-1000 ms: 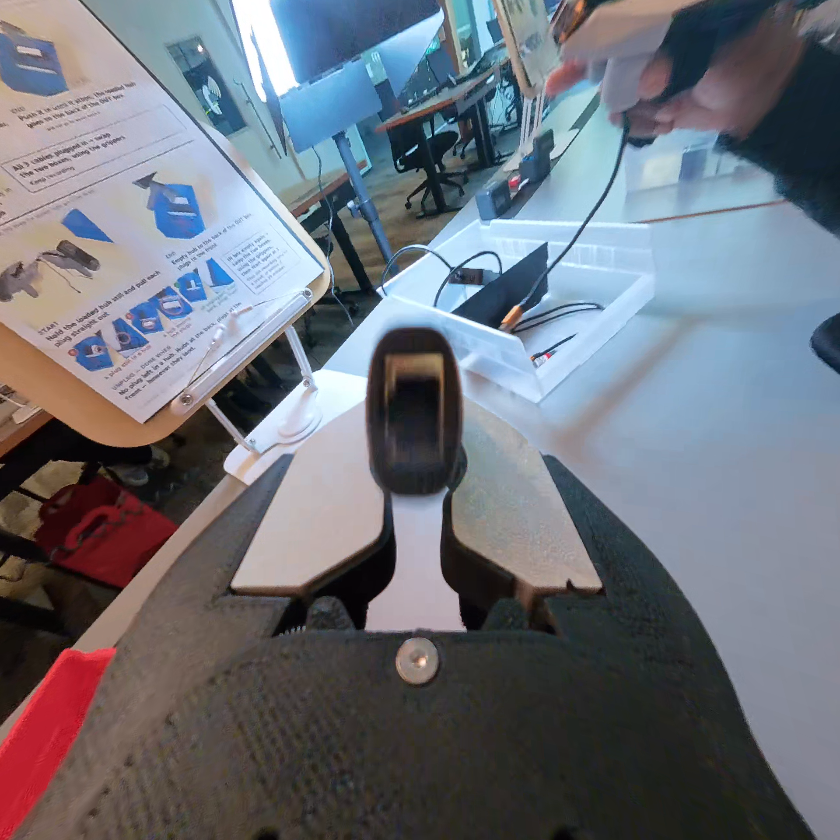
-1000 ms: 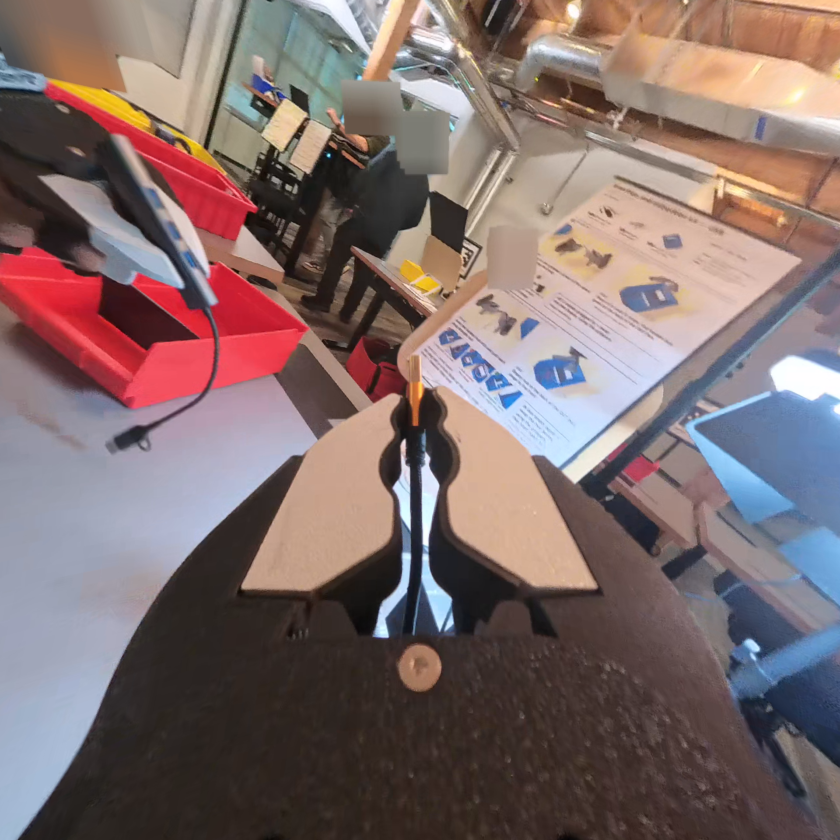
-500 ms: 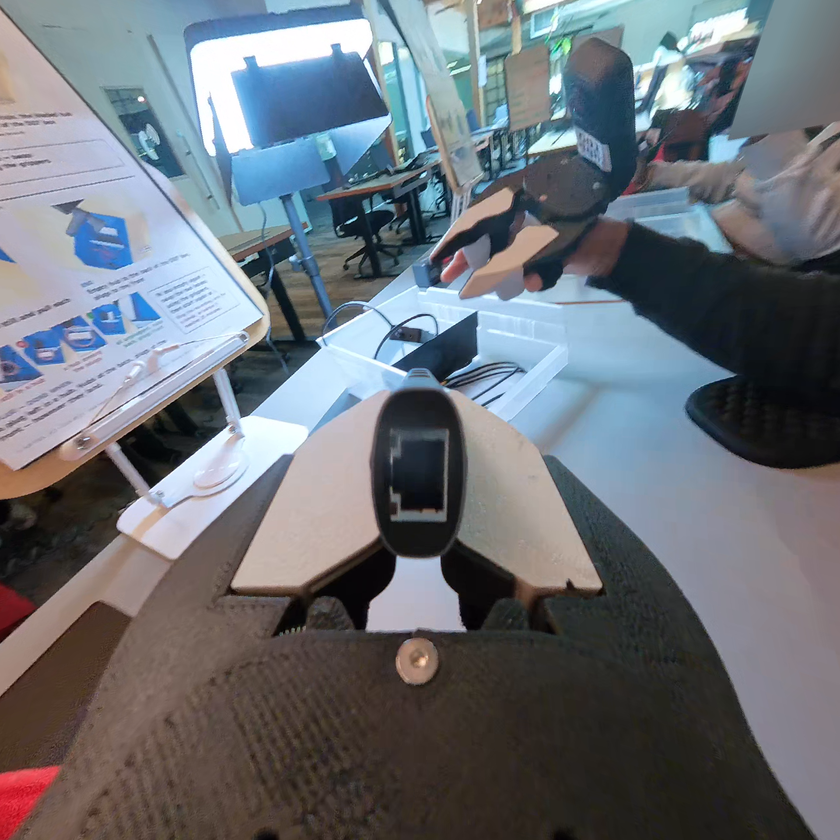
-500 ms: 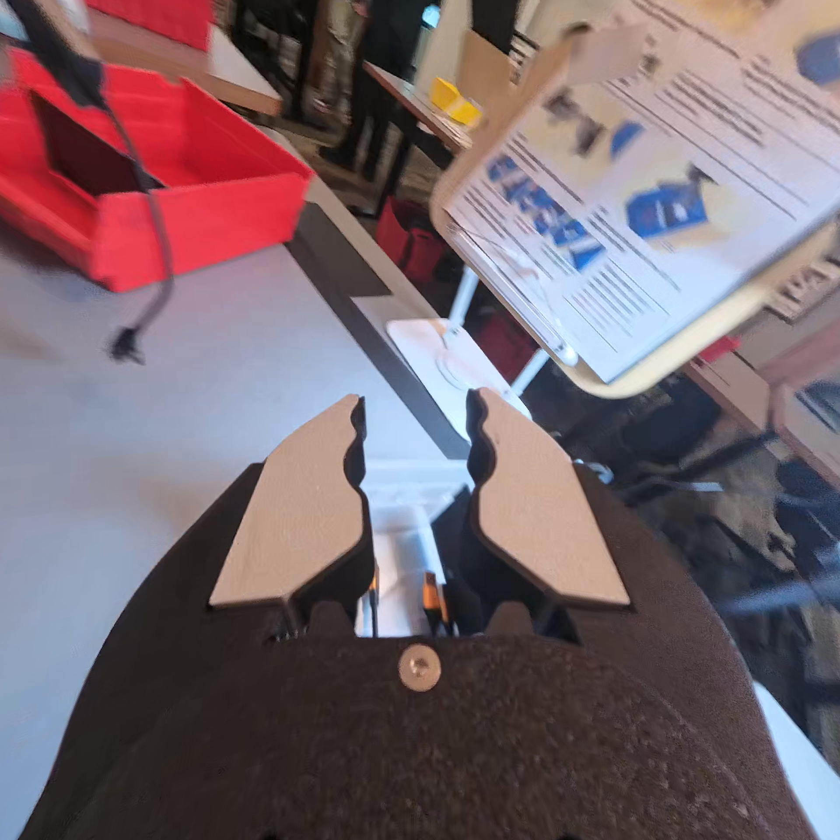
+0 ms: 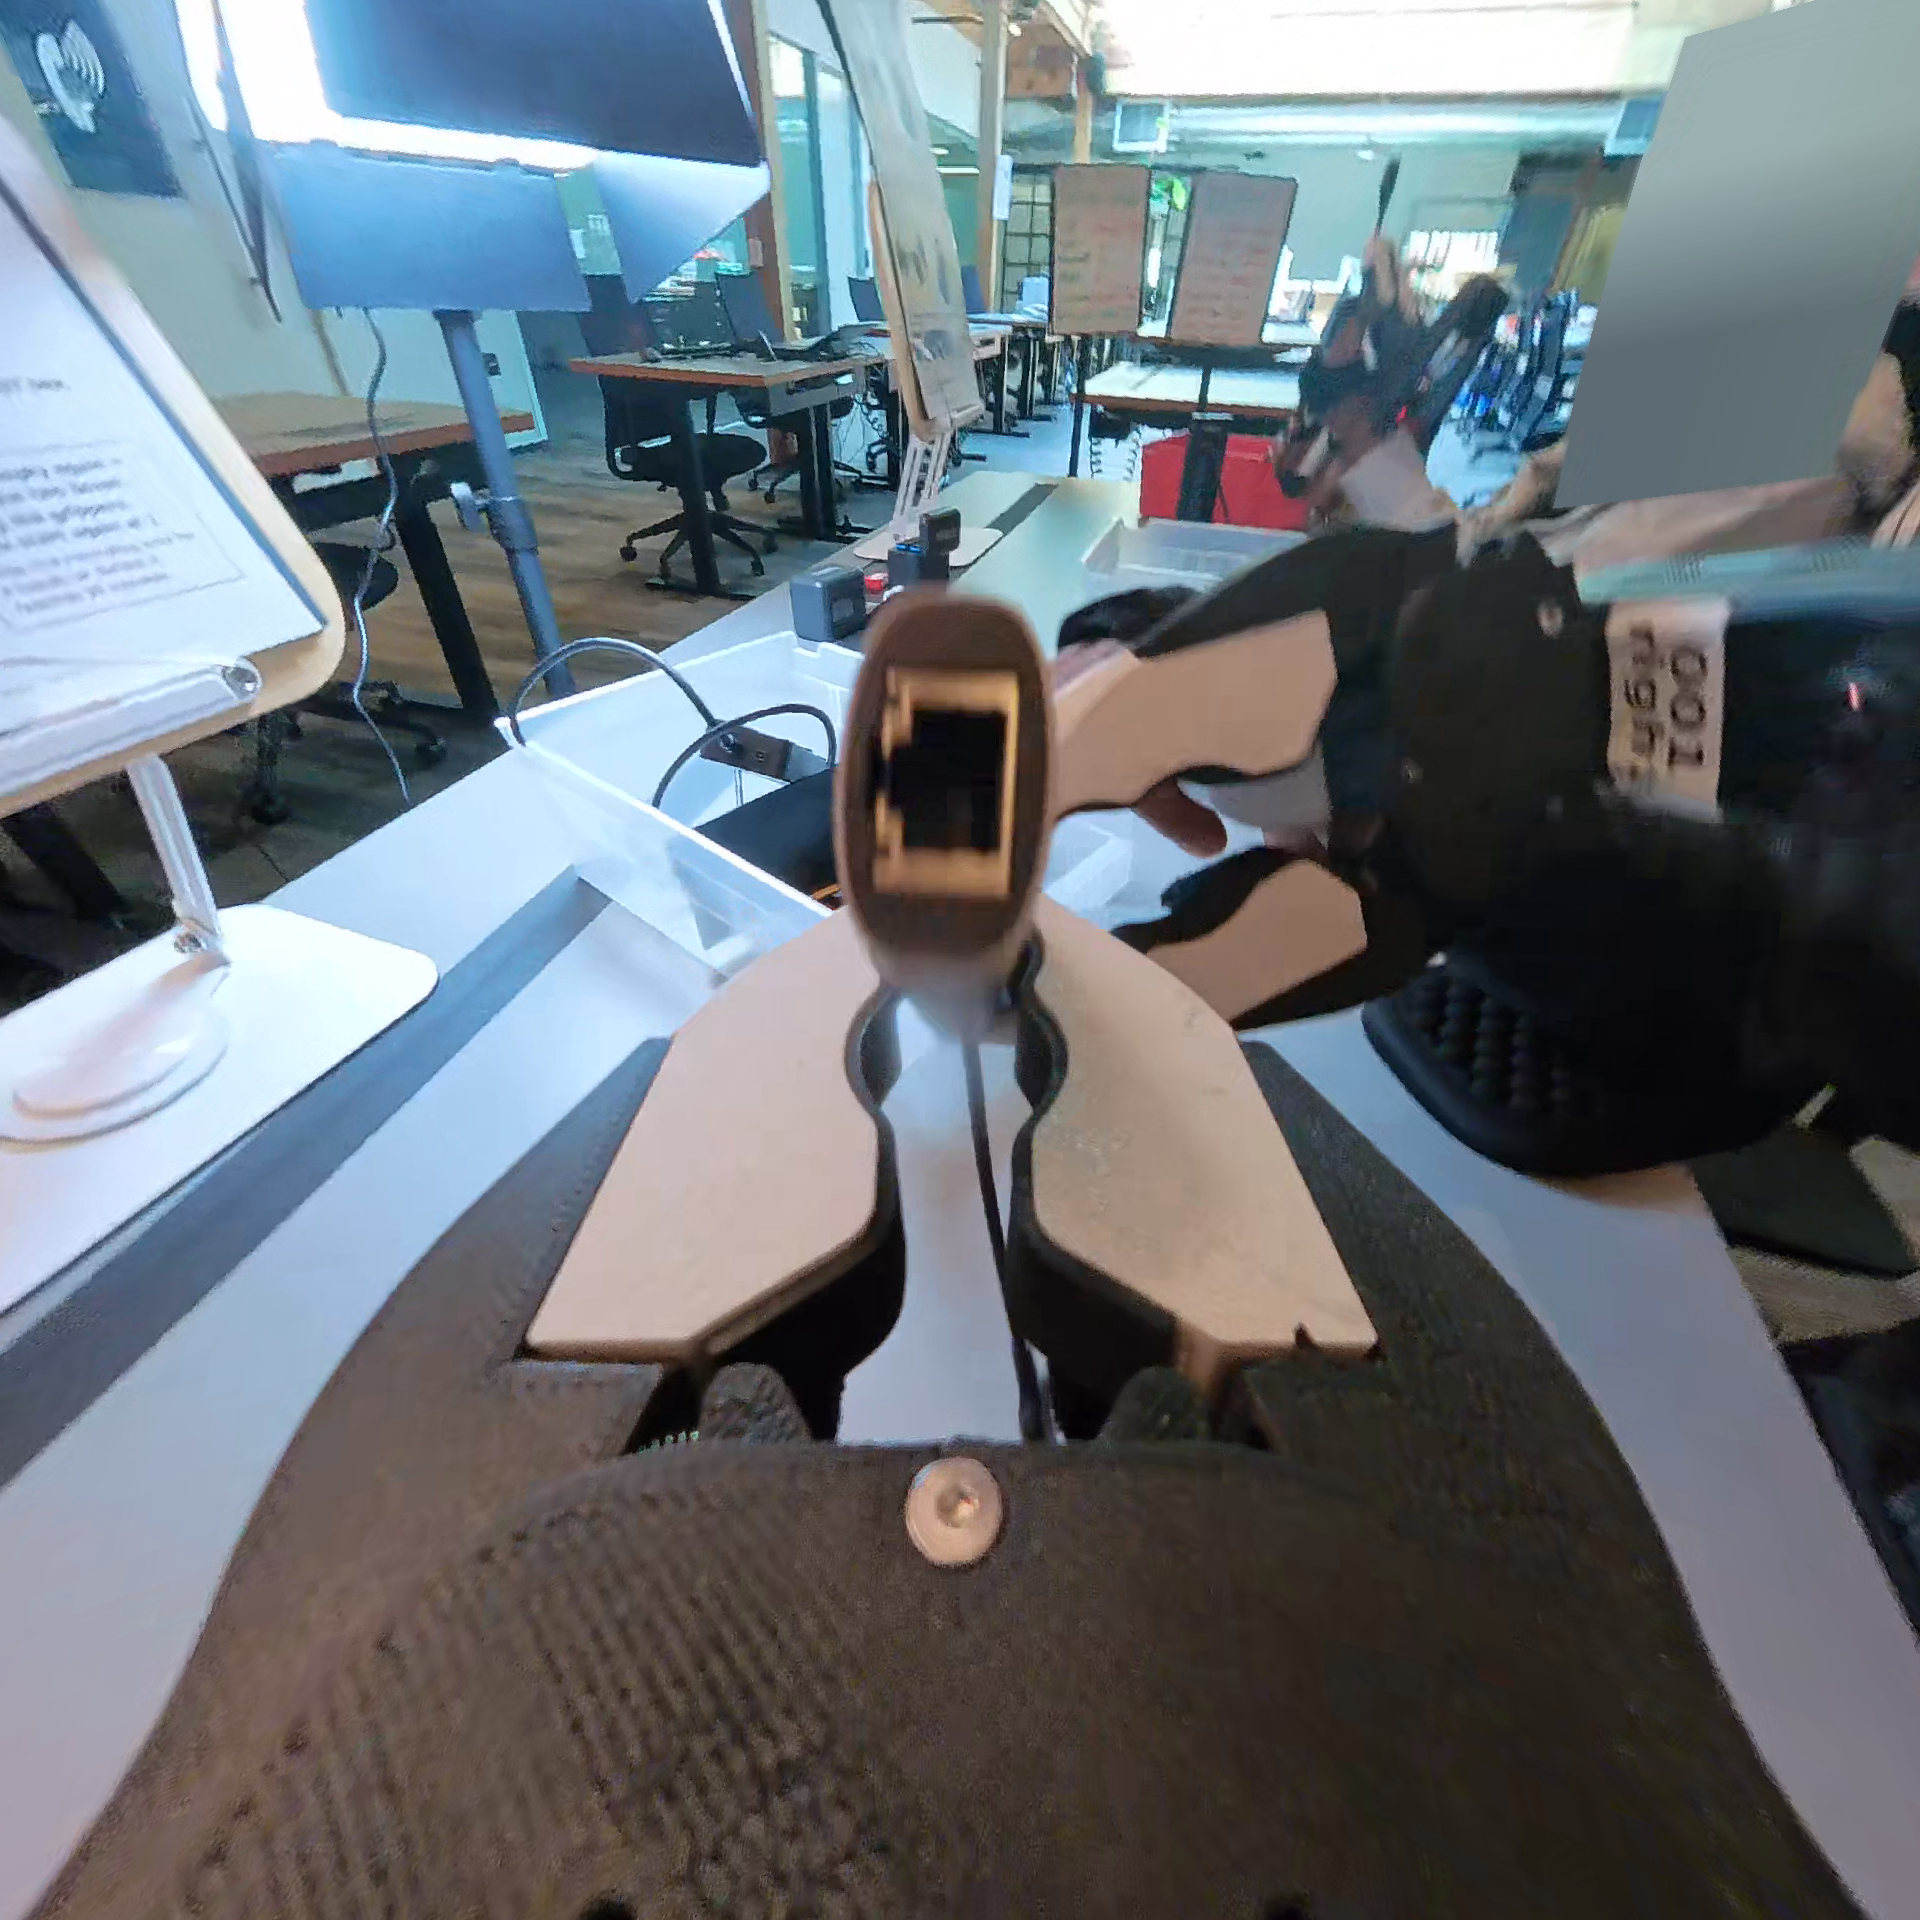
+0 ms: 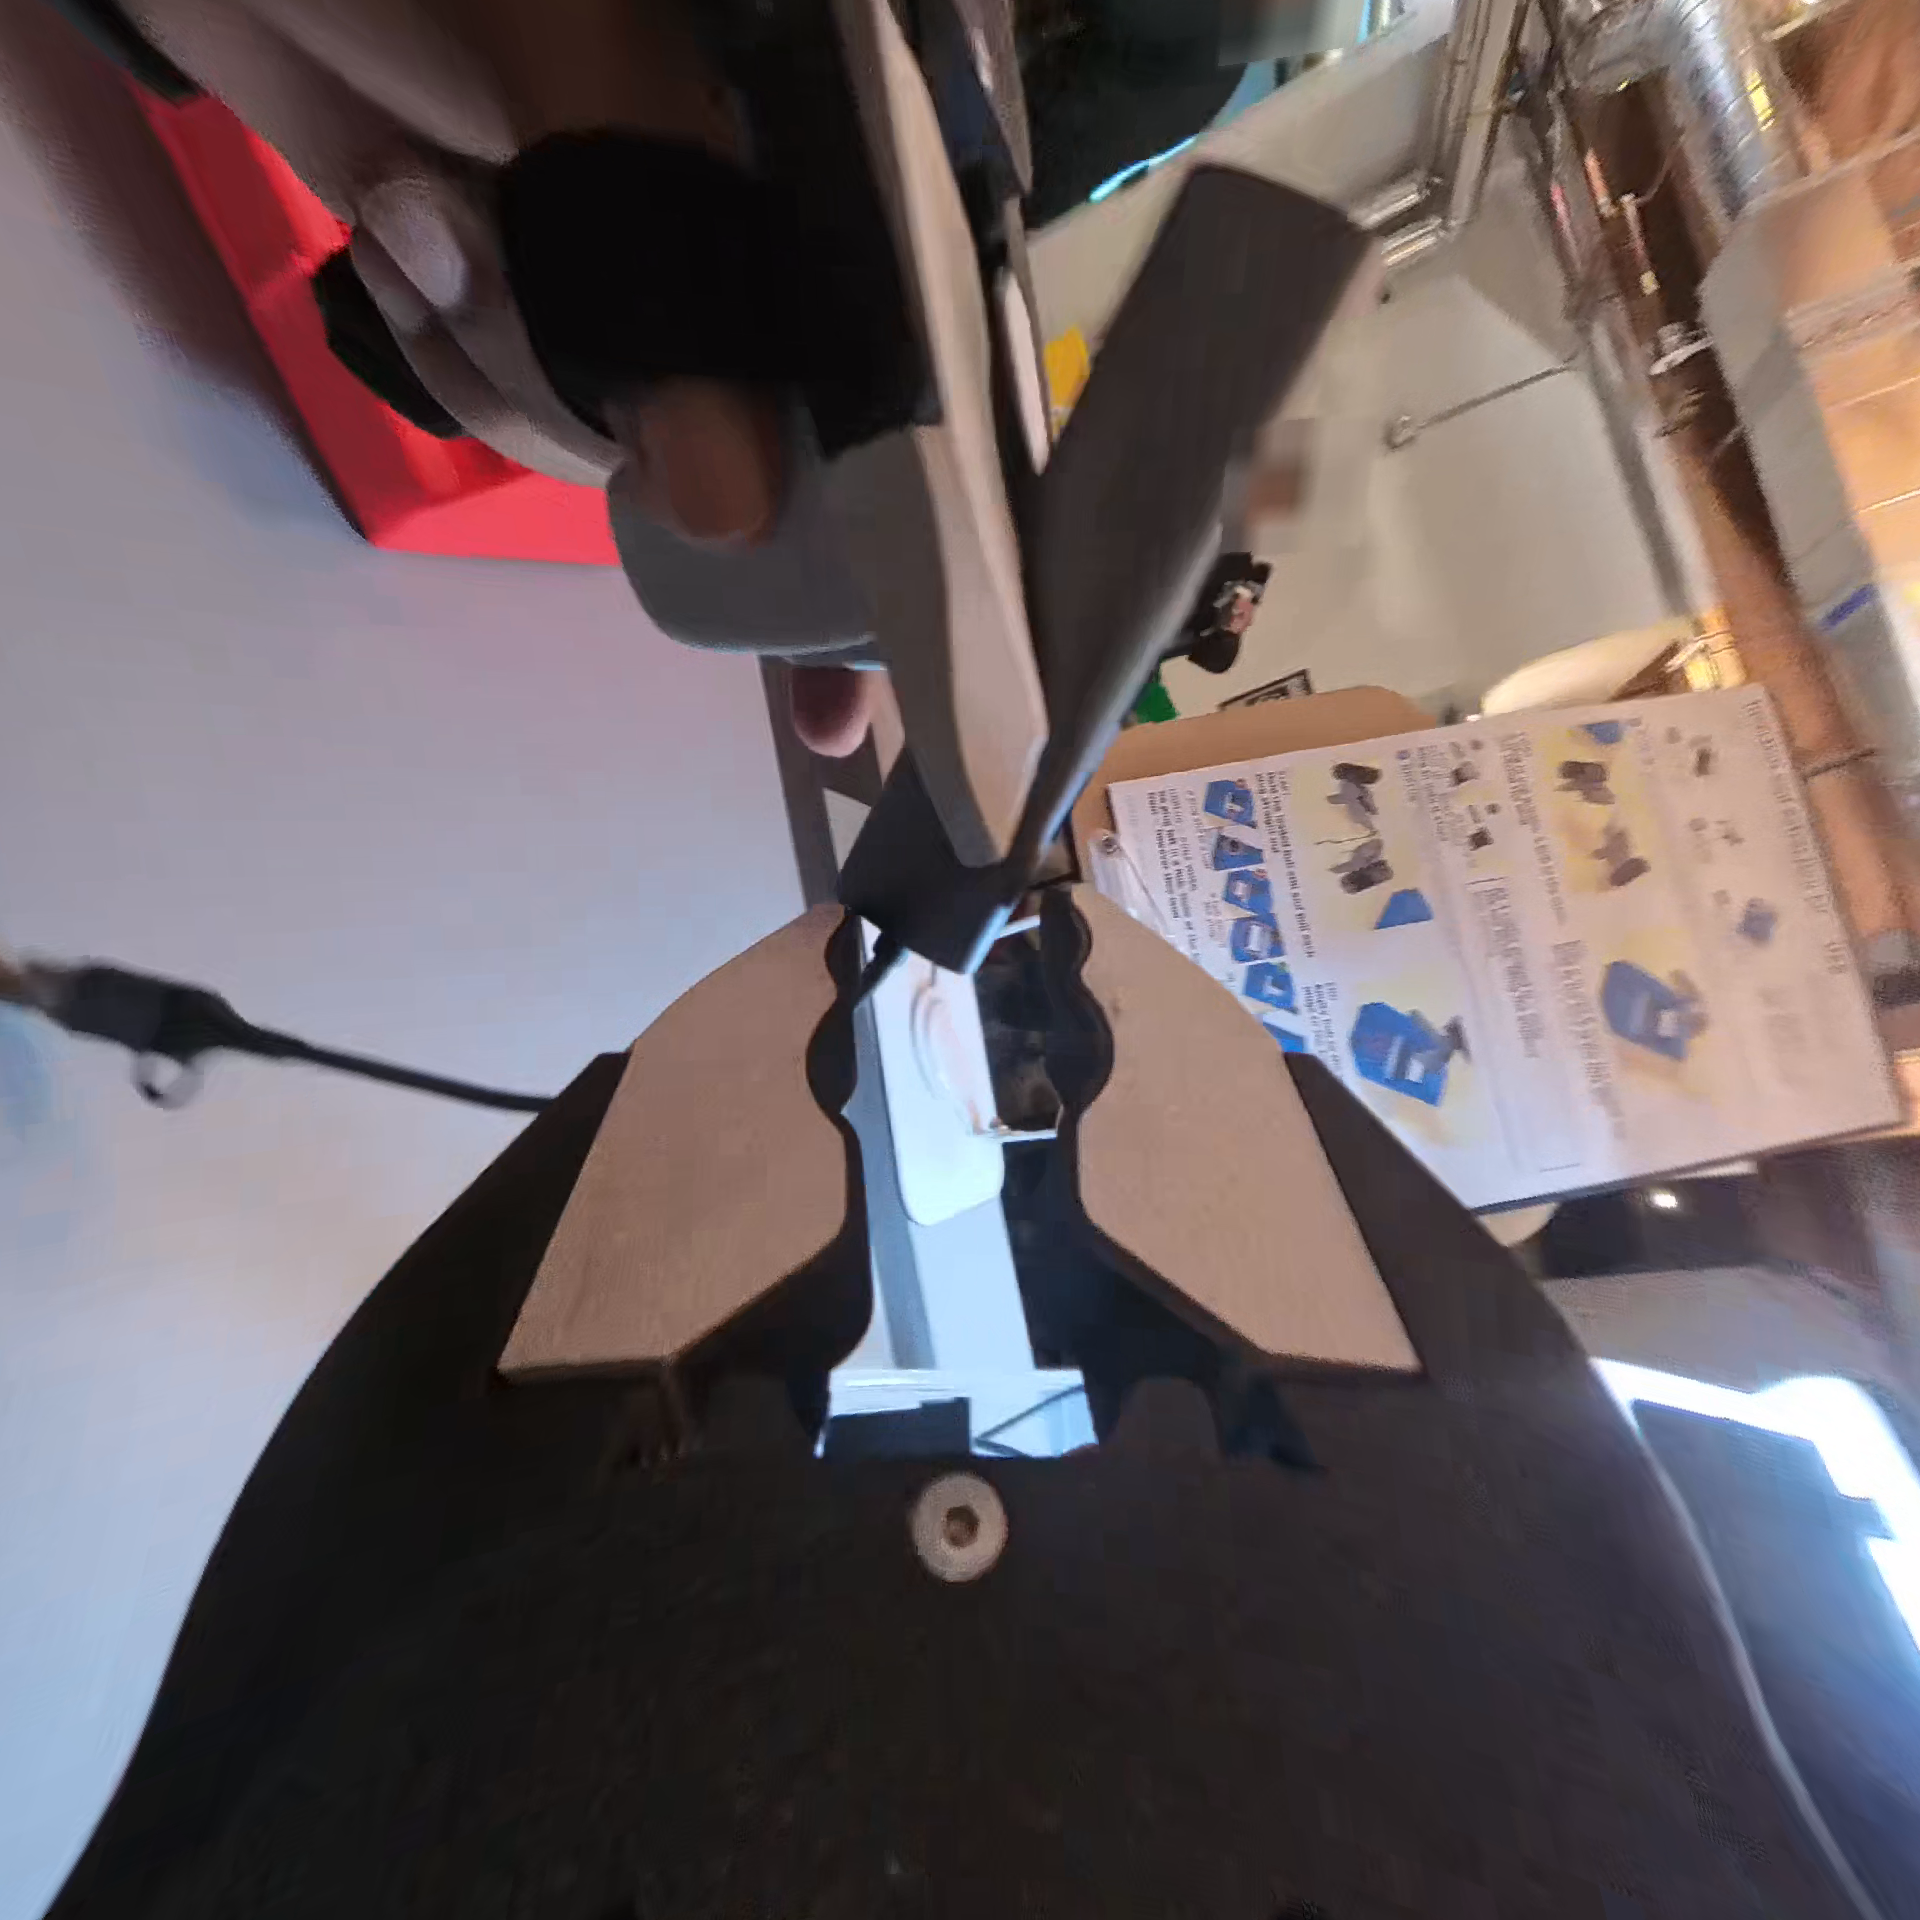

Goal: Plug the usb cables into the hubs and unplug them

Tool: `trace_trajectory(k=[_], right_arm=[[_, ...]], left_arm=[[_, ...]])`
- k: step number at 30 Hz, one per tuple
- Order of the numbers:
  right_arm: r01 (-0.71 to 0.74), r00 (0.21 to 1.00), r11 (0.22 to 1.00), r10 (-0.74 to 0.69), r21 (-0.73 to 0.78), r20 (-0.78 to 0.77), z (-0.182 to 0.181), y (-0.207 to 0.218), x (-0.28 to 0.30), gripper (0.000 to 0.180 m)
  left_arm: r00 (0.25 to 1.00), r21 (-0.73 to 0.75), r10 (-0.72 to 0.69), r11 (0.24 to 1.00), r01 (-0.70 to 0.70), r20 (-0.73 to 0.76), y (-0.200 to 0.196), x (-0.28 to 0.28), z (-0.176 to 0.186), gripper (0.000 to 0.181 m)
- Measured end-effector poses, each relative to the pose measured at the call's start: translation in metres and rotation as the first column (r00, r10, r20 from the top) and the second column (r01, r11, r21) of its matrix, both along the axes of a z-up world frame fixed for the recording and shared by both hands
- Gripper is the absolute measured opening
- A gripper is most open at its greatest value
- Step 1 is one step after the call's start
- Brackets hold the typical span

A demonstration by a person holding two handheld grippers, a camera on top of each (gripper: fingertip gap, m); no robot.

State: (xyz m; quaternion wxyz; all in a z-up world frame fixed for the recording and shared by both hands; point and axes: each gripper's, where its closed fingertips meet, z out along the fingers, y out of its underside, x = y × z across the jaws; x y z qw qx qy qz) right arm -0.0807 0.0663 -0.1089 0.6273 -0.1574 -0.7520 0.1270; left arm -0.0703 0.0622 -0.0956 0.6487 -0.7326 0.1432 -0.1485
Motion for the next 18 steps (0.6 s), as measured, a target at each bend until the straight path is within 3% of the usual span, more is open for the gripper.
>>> trace_trajectory(k=[4,10,15,18], right_arm=[[0.047,0.997,0.998,-0.049,-0.037,-0.059,0.003,-0.006,-0.008,0.036],[0.107,0.989,0.967,-0.128,-0.229,-0.076,0.006,-0.001,-0.014,0.041],[0.133,0.988,0.975,-0.145,-0.179,-0.055,0.011,0.009,-0.009,0.034],[0.152,0.987,0.978,-0.159,-0.141,-0.04,0.03,0.032,-0.003,0.034]], left_arm=[[0.986,0.006,0.013,1.0,-0.014,0.164,0.002,-0.008,0.008,0.017],[0.975,0.066,0.05,0.996,-0.066,0.217,0.008,-0.006,0.012,0.018],[0.975,0.054,0.045,0.997,-0.058,0.217,0.011,0.002,0.01,0.018],[0.967,0.022,-0.008,1.0,0.003,0.254,0.004,0.002,0.013,0.035]])
